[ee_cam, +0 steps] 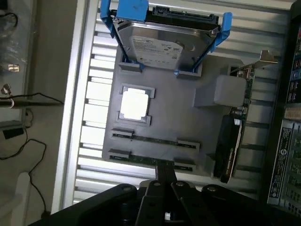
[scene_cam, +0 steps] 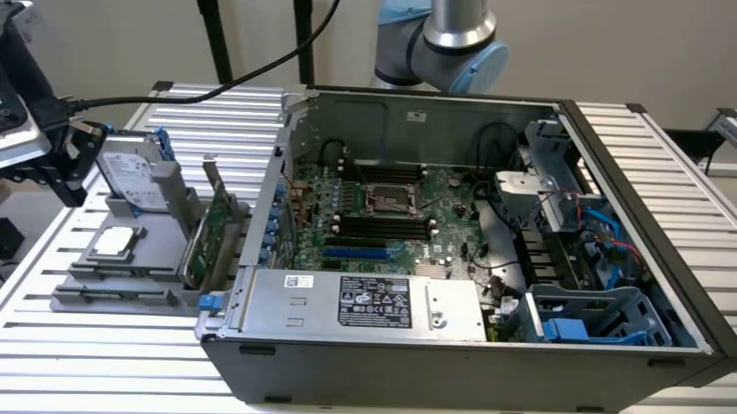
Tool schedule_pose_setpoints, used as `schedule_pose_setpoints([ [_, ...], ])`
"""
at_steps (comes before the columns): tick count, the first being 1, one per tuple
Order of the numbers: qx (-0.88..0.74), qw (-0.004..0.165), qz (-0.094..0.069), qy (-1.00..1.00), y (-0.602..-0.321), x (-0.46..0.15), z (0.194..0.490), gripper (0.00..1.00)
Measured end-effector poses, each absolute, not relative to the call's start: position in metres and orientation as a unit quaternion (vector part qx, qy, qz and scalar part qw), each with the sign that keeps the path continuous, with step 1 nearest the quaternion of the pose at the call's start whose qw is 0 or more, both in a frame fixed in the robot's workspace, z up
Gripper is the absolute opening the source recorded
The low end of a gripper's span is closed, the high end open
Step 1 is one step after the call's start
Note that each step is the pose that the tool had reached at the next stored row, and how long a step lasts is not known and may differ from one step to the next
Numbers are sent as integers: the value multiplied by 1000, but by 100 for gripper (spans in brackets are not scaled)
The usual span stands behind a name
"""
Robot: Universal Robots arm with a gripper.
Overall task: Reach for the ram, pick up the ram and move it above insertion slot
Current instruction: 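Pick up the ram and move it above insertion slot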
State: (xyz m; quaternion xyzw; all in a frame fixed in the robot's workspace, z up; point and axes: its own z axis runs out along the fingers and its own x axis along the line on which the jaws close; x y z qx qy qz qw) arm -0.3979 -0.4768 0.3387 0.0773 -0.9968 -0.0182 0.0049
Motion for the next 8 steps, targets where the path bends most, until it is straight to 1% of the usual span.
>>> schedule_pose_setpoints([
  [8,149,6,-18,-989,-477,-398,338,11],
])
